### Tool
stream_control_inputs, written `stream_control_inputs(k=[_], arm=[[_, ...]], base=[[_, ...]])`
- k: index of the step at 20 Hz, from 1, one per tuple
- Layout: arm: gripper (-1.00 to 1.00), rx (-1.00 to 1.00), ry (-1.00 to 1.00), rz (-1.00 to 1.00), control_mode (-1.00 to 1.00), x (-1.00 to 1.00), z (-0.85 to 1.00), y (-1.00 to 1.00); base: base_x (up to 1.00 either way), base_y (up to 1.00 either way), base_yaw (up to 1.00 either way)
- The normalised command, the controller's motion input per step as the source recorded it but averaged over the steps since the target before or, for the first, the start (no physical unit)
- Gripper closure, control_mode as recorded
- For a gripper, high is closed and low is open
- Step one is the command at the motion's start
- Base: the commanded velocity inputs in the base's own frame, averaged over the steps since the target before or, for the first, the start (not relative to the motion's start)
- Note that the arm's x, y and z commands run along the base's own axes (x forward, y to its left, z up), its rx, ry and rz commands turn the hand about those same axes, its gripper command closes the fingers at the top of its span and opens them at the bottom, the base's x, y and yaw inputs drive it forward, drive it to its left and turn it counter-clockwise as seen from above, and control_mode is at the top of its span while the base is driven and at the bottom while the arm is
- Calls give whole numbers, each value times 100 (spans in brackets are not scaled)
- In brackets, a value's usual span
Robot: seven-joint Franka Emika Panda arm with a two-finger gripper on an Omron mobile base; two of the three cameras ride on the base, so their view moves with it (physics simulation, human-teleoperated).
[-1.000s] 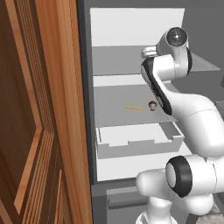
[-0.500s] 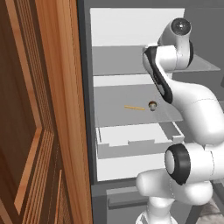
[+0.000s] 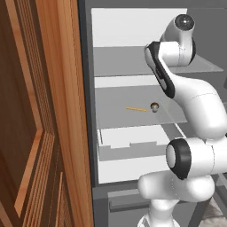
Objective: Place the mayonnaise and mayonnaise from the counter to the top shelf of the fridge. If the existing items in the fridge are on the top shelf, move them to other shelves.
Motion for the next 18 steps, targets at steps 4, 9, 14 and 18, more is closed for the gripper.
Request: stream_control_inputs(k=[4, 9, 14, 18], arm=[[-100, -3, -10, 0, -100, 11, -14, 0], [-100, -1, -5, 0, -100, 6, -6, 0], [-100, 0, -1, 0, -100, 6, 0, 0], [-100, 0, 0, 0, -100, 8, 0, 0]], base=[[0, 0, 0], [0, 0, 0], [0, 0, 0], [0, 0, 0]])
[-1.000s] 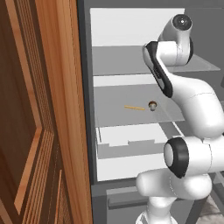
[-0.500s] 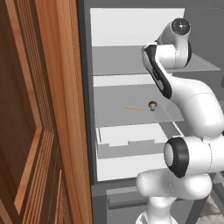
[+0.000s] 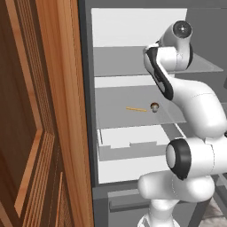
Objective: Place the mayonnaise and mayonnaise from the counter to the top shelf of the fridge. If the existing items in the fridge are on the top shelf, move them to other shelves.
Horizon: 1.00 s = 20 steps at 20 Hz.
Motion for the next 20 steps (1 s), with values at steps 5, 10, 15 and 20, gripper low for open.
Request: stream_control_inputs(k=[5, 10, 15, 20], arm=[[-100, 0, 0, 0, -100, 10, 0, 0], [-100, 0, 0, 0, -100, 15, 0, 0], [-100, 0, 0, 0, -100, 15, 0, 0], [-100, 0, 0, 0, -100, 12, 0, 0]], base=[[0, 0, 0], [0, 0, 0], [0, 0, 0], [0, 0, 0]])
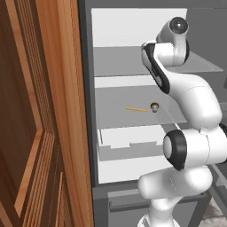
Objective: Place the mayonnaise and mayonnaise from the counter to the top shelf of the fridge. If the existing items in the fridge are on the top shelf, move them to other shelves.
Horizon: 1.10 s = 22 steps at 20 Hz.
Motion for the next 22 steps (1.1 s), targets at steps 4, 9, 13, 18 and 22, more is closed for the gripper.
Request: stream_control_inputs(k=[4, 9, 13, 18, 22], arm=[[-100, 0, 0, 0, -100, 13, 0, 0], [-100, 0, -1, 0, -100, 18, 0, 0], [-100, 0, -2, 0, -100, 22, -1, 0], [-100, 0, -1, 0, -100, 18, 0, 0], [-100, 0, 0, 0, -100, 4, 0, 0]], base=[[0, 0, 0], [0, 0, 0], [0, 0, 0], [0, 0, 0], [0, 0, 0]])
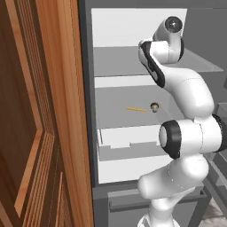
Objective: Place the mayonnaise and mayonnaise from the counter to the top shelf of the fridge. If the existing items in the fridge are on the top shelf, move them to other shelves.
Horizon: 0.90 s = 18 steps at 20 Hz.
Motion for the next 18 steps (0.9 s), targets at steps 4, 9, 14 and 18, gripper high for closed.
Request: stream_control_inputs(k=[4, 9, 14, 18], arm=[[-100, 0, 0, 0, -100, 0, 0, 0], [-100, 0, 0, 0, -100, 0, 0, 0], [-100, 0, -4, 0, -100, 0, 0, 0], [-100, 0, -12, 0, -100, 0, 0, 0]], base=[[0, 0, 0], [0, 0, 0], [0, 0, 0], [0, 0, 0]])
